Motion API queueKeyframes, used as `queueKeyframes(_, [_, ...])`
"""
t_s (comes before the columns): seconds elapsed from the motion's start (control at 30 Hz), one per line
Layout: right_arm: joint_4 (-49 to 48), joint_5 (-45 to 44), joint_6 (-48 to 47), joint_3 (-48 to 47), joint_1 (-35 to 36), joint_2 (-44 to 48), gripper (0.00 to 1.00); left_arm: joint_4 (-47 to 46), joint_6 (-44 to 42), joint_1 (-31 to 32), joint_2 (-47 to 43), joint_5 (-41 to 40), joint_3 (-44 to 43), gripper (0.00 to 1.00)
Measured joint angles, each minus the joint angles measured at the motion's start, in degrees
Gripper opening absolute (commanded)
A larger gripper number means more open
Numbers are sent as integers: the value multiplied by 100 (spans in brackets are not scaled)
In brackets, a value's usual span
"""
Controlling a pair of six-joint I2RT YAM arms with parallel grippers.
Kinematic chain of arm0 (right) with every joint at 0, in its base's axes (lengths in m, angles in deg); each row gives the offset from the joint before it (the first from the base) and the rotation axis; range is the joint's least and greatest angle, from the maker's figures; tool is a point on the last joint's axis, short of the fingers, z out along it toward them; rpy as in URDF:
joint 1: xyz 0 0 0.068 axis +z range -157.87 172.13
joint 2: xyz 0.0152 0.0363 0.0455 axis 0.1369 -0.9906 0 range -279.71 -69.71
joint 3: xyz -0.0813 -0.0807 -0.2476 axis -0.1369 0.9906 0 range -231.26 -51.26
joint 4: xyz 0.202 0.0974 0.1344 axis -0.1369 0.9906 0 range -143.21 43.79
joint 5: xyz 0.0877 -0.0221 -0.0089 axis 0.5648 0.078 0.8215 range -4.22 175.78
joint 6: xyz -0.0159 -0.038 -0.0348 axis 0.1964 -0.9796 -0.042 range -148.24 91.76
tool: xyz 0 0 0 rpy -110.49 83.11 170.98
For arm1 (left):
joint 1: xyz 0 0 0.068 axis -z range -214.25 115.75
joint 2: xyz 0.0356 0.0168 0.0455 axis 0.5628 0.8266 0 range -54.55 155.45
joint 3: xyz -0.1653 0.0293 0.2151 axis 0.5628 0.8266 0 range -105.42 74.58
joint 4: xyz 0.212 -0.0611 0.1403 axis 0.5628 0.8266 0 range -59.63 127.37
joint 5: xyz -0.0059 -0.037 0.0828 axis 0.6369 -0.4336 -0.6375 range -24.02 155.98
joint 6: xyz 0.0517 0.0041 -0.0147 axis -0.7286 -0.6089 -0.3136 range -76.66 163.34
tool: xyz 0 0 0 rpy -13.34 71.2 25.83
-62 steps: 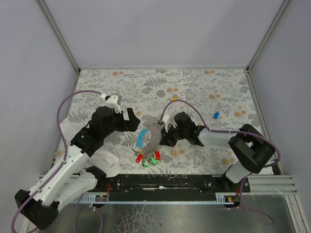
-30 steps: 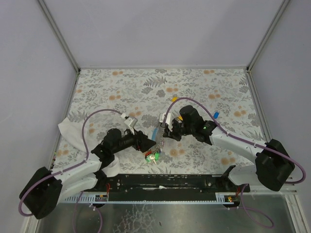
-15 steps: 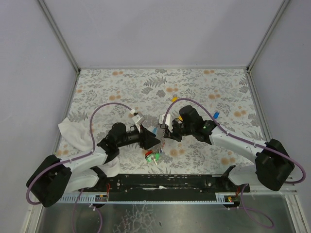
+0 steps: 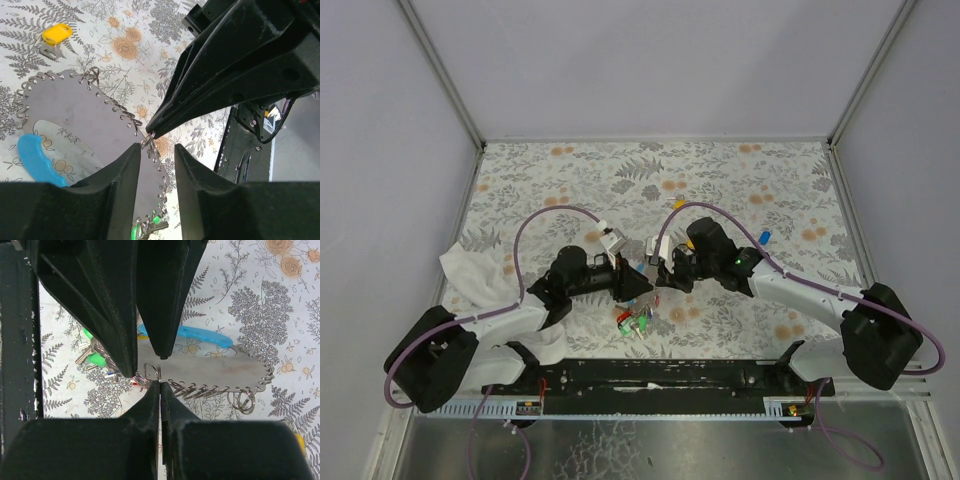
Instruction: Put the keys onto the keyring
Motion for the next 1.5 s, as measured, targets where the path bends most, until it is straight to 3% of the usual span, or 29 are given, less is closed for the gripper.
queueKeyframes(0.43, [-7,0,57,0,0,-17,0,7,-33,39,234,103,-2,31])
queueKeyframes(0.67, [2,0,118,0,-4,-17,0,142,-136,81,369,70,-68,0])
queueKeyframes(1.3, [37,619,229,0,-439,92,0,164,-280,105,-35,-74,90,0])
queueKeyframes(1.33, [39,675,243,0,-468,92,0,142,-280,105,-46,-74,101,3])
queueKeyframes(1.43, [48,796,256,0,-503,92,0,63,-275,105,-48,-2,146,27])
queueKeyframes(1.5, [46,813,247,0,-522,92,0,46,-238,107,-50,107,210,34])
